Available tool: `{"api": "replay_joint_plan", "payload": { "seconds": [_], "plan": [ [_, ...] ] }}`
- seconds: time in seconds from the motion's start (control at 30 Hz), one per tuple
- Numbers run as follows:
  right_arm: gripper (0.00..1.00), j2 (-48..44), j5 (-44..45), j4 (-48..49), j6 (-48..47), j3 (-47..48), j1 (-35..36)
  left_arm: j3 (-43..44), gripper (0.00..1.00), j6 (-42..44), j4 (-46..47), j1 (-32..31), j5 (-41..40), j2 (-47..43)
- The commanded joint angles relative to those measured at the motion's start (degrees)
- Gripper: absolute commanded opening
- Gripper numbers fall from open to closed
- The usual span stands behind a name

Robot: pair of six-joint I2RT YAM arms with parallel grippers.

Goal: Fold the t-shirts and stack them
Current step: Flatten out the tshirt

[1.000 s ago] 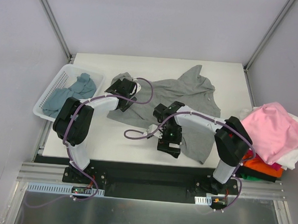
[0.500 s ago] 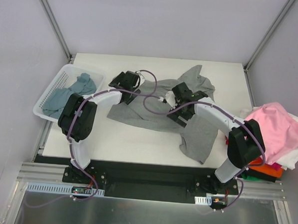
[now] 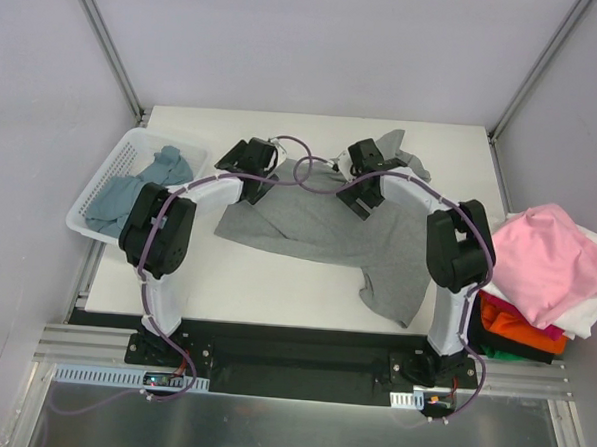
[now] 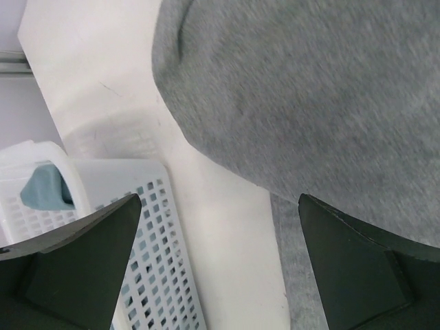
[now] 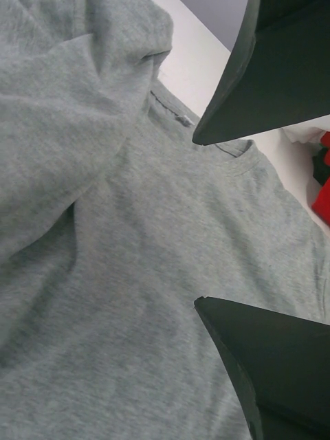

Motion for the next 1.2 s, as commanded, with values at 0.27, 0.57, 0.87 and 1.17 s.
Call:
{"api": "replay_joint_plan", "payload": {
  "seconds": [0.27, 0.57, 0.87, 1.17],
  "plan": [
    [0.97, 6.6, 2.7, 1.7, -0.4, 8.6, -1.8, -9.7, 0.99, -0.3, -0.3, -1.5, -0.2, -9.0],
    [0.97, 4.8, 2.3, 1.4, -0.3, 7.2, -2.3, -14.5, 0.99, -2.3, -0.3, -3.1, -0.1, -9.2],
    [0.97, 0.5, 1.2, 1.4, 0.3, 3.7, -2.3, -16.7, 0.99, -4.6, -0.5, -3.3, 1.1, -5.8],
    [0.97, -0.3, 2.0, 2.9, -0.6, 4.5, -5.1, -22.8, 0.99, -7.2, -0.7, -4.7, -0.4, -9.0]
  ]
}}
